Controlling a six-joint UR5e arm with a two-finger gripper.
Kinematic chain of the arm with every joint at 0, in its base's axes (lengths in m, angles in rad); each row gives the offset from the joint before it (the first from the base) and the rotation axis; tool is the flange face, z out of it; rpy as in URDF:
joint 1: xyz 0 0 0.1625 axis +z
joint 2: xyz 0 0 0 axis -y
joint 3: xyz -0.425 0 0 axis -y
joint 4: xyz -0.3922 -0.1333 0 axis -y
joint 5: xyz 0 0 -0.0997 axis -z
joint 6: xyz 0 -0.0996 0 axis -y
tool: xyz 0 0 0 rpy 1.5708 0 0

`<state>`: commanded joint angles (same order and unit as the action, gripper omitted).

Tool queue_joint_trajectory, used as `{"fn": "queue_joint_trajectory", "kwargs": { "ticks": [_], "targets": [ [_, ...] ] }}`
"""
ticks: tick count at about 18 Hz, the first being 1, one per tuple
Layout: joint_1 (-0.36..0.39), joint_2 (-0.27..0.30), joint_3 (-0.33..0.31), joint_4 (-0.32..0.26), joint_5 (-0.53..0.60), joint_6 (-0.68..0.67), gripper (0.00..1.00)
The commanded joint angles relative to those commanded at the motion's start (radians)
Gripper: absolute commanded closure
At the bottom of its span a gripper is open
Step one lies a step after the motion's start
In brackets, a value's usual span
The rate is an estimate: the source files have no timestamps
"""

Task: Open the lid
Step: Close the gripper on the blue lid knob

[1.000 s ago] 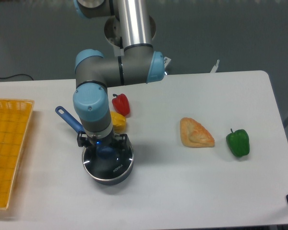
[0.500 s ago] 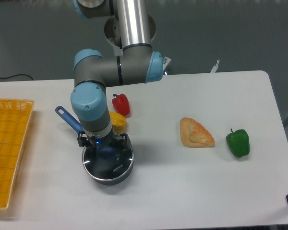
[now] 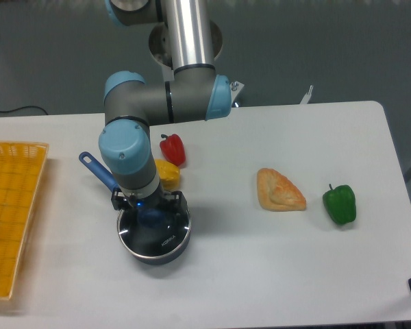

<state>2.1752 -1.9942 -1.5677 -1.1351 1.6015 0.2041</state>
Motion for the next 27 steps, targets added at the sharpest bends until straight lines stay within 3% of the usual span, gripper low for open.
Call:
{"fn": "queue_joint_trajectory", "kwargs": {
  "ticks": [5, 17, 27],
  "targets": [
    [-0.003, -0.002, 0.000, -0.002, -0.008, -0.002, 0.00],
    [-0.003, -0.006, 0.000, -0.002, -0.026, 0.003, 0.26],
    [0.000, -0.005, 0.005, -0.002, -0.029, 0.008, 0.29]
  ]
}}
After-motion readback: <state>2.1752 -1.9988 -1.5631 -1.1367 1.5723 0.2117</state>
